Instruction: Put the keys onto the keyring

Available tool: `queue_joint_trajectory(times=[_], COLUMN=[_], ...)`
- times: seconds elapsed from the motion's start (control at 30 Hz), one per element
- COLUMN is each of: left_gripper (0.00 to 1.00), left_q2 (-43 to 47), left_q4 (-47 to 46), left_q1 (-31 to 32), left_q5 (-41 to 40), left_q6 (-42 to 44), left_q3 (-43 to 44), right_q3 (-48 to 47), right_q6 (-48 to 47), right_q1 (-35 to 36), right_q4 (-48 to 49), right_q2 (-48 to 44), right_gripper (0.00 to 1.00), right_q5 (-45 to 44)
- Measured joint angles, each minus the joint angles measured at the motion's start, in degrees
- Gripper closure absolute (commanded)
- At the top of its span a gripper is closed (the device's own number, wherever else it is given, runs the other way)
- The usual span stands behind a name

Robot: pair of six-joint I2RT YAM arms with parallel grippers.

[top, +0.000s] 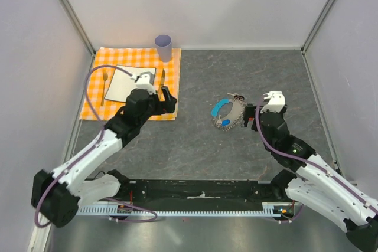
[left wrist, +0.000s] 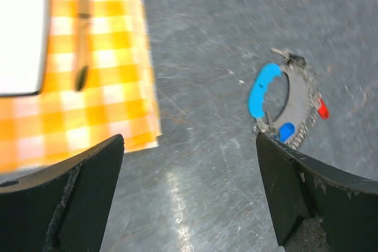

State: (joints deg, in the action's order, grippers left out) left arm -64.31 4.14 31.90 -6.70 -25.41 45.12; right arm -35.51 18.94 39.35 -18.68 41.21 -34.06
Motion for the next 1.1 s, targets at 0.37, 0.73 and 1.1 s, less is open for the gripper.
queue_joint_trajectory(times=[0.37, 0.73, 1.1], left_gripper=[0.01, 0.01, 0.01], left_q2=[36.7, 56.6, 56.5], left_q4=[18.6, 21.0, 22.8], left_q1=[-0.3, -0.3, -0.3], left_q5=[-19.3, -26.2, -26.8], left_q6=[-2.3, 3.7, 4.1], left_q3=[0.2, 1.9, 0.8], right_q3=[-1.2, -5.1, -5.3], right_q6=[0.3, -4.6, -6.6], right_q1=[0.0, -0.1, -0.2], right_q4=[-1.2, -1.6, -2.5], right_q2=[-14.0, -24.6, -26.4], right_gripper=[0.02, 0.02, 0.02], right_q5=[-12.2, -18.0, -19.8])
